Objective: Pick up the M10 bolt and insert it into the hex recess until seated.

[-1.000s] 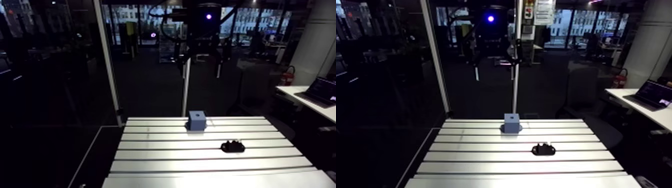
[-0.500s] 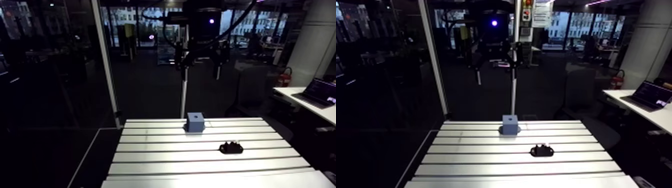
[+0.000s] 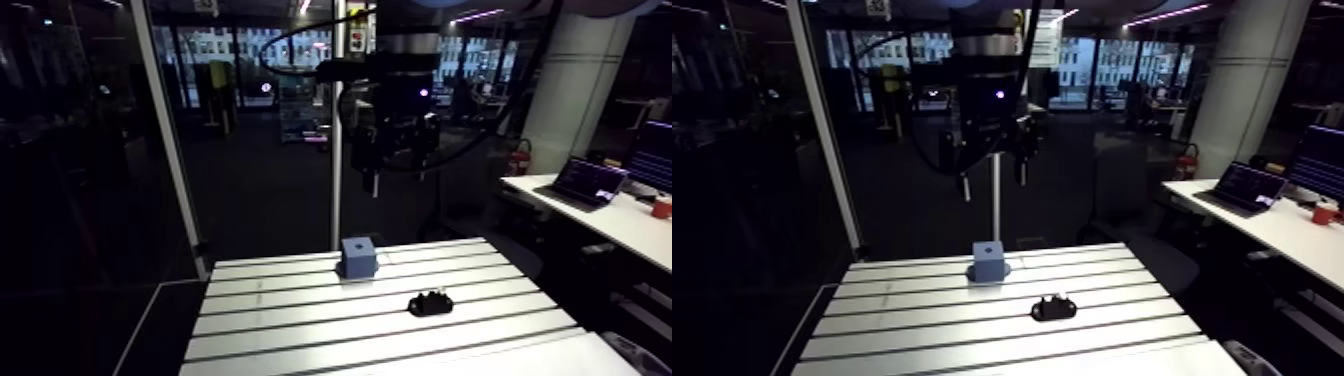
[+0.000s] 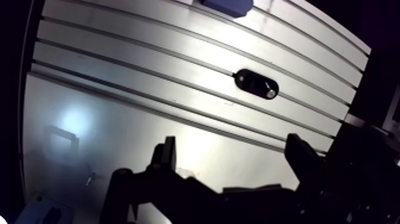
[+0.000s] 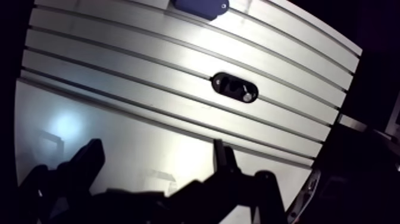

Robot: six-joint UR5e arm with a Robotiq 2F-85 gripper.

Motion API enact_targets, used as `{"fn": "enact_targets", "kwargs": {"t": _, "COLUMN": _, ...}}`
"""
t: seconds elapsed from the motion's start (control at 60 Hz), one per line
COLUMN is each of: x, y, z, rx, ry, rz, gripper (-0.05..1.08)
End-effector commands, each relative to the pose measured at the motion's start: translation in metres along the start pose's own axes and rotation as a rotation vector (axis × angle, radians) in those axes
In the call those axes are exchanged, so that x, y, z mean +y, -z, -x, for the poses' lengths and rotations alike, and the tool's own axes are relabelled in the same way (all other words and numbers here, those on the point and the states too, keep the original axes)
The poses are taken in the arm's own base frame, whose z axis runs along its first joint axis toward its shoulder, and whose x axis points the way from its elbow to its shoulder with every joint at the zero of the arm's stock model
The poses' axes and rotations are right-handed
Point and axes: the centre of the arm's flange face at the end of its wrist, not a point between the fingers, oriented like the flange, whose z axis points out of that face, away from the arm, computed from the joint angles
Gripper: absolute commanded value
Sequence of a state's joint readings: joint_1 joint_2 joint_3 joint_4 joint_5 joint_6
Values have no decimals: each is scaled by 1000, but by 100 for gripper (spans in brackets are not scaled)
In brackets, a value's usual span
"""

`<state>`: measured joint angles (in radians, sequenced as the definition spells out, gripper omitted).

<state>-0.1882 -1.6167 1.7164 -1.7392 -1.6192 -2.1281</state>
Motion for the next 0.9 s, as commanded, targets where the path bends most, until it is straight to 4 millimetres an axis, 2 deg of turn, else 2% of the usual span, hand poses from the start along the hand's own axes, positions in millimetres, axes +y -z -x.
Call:
{"fn": "enact_targets", "kwargs": {"t": 0.017, "x": 10, "y": -12, "z": 18, "rx": 65, "ry": 61, "rz": 43, "gripper": 1}}
{"fn": "enact_targets", "kwargs": {"t": 0.217, "x": 27, "y": -33, "z": 42, "rx": 80, "ry": 11, "rz": 61, "gripper": 1}}
{"fn": "enact_targets", "kwargs": {"t": 0.4, "x": 41, "y": -52, "z": 55, "rx": 73, "ry": -9, "rz": 64, "gripper": 1}}
{"fn": "enact_targets", "kwargs": {"t": 0.583, "x": 52, "y": -67, "z": 62, "rx": 99, "ry": 19, "rz": 42, "gripper": 1}}
{"fn": "enact_targets", "kwargs": {"t": 0.683, "x": 67, "y": -79, "z": 66, "rx": 108, "ry": 9, "rz": 16, "gripper": 1}}
{"fn": "enact_targets", "kwargs": {"t": 0.767, "x": 69, "y": -84, "z": 69, "rx": 108, "ry": 7, "rz": 10, "gripper": 1}}
{"fn": "enact_targets", "kwargs": {"t": 0.833, "x": 73, "y": -96, "z": 69, "rx": 110, "ry": 2, "rz": 0, "gripper": 1}}
{"fn": "enact_targets", "kwargs": {"t": 0.85, "x": 79, "y": -103, "z": 71, "rx": 110, "ry": -5, "rz": -2, "gripper": 1}}
{"fn": "enact_targets", "kwargs": {"t": 0.9, "x": 85, "y": -107, "z": 73, "rx": 116, "ry": -11, "rz": 2, "gripper": 1}}
